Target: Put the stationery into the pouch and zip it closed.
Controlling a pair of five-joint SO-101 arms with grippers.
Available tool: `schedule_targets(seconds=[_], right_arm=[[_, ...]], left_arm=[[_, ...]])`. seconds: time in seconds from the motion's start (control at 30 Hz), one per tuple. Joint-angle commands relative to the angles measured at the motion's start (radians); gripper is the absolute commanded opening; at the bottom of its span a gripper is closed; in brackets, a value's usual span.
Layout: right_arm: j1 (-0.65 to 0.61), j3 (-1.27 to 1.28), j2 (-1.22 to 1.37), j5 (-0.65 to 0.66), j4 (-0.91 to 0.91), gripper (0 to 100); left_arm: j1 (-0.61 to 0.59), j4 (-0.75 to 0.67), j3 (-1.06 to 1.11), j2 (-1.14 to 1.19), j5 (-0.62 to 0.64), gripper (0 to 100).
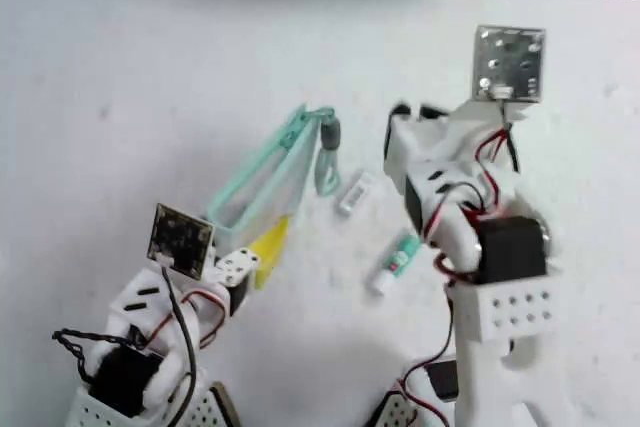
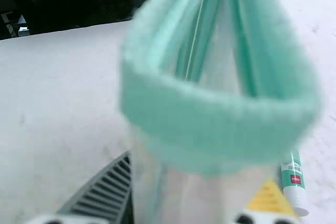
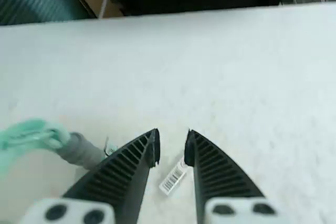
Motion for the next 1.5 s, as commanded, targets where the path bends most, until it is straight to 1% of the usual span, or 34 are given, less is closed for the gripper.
schedule_targets(seconds=[0.0, 0.07, 0.13, 0.2, 0.27, 0.43, 0.5, 0.6, 0.7, 0.97, 1.1, 1.27, 1.33, 1.47], right_arm=[[0.015, 0.143, -0.004, 0.006, -0.068, 8.1], [0.015, 0.233, -0.004, 0.006, -0.12, 8.1], [0.015, 0.316, -0.004, 0.006, -0.188, 8.1], [0.005, 0.394, -0.004, 0.006, -0.269, 8.2], [-0.036, 0.453, -0.004, 0.006, -0.332, 9.1], [-0.177, 0.52, -0.002, 0.005, -0.404, 20.0], [-0.185, 0.525, -0.002, -0.029, -0.42, 20.1], [-0.139, 0.519, 0.028, -0.052, -0.421, 20.2], [-0.108, 0.485, 0.143, -0.057, -0.421, 20.2], [-0.107, 0.262, 0.582, -0.061, -0.414, 20.4], [-0.113, 0.161, 0.74, -0.11, -0.414, 20.3], [-0.104, 0.037, 0.912, -0.11, -0.415, 20.0], [-0.104, -0.002, 0.963, -0.107, -0.414, 17.0], [-0.088, -0.066, 1.004, -0.106, -0.378, 6.9]], left_arm=[[-0.104, -0.032, -0.041, -0.001, -0.002, 21], [-0.185, -0.08, -0.025, -0.001, -0.002, 18], [-0.223, -0.127, 0.002, -0.001, -0.002, 15], [-0.223, -0.157, 0.025, -0.001, -0.002, 15], [-0.203, -0.161, 0.034, -0.001, -0.002, 15], [-0.179, -0.157, 0.037, -0.001, -0.009, 15], [-0.179, -0.155, 0.037, -0.001, -0.009, 15], [-0.179, -0.155, 0.037, -0.001, -0.009, 15], [-0.177, -0.155, 0.037, -0.001, -0.009, 15], [-0.177, -0.153, 0.037, -0.001, -0.009, 15], [-0.177, -0.153, 0.037, -0.001, -0.009, 15], [-0.177, -0.153, 0.038, -0.001, -0.009, 15], [-0.177, -0.153, 0.038, -0.001, -0.009, 15], [-0.177, -0.153, 0.038, -0.001, -0.009, 15]])
